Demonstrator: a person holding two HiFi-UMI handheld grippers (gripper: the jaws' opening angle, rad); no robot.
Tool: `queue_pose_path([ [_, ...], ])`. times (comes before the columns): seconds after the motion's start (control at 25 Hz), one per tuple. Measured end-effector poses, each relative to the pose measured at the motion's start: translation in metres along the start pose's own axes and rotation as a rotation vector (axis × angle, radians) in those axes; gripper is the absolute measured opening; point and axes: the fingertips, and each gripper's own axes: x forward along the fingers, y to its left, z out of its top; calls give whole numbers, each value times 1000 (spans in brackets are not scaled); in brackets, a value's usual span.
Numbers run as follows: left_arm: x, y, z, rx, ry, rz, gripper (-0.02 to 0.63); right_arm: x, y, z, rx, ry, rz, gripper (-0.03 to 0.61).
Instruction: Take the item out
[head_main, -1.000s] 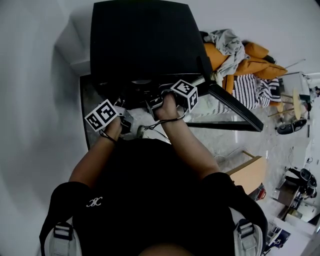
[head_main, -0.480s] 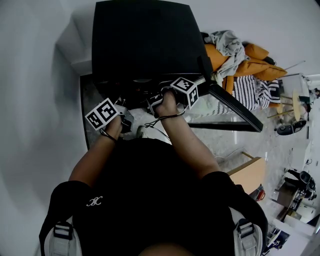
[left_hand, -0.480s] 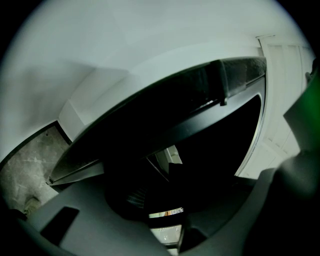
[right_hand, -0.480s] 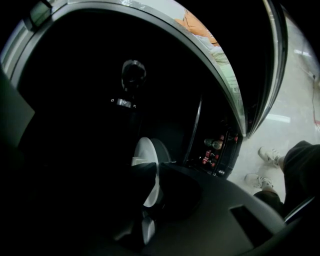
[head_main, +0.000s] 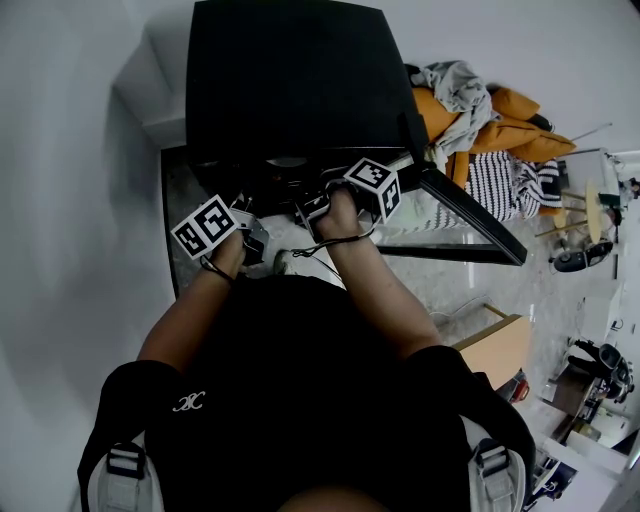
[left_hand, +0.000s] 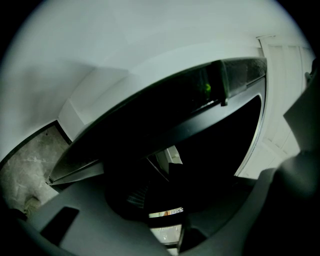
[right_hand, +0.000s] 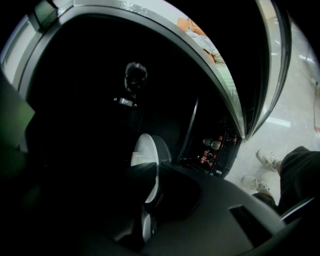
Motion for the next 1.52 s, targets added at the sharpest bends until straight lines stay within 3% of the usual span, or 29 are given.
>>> queue_pose_path([
  [0.52, 0, 1, -1, -6, 0, -2, 130, -28, -16, -2, -8, 9, 8, 25],
  [0.8, -1, 0, -1, -4, 0, -2, 130, -42, -14, -6, -21, 36, 57, 26],
  [0.92, 0, 0, -1, -3, 0, -3, 130, -41, -11, -11, -41, 55, 88, 98],
  [1.0, -1, 1, -1, -2, -2, -3, 130, -38, -11, -14, -42, 61, 91, 100],
  [1.52, -1, 2, -1, 1, 3, 1, 130, -15, -16, -26, 42, 58, 91, 98],
])
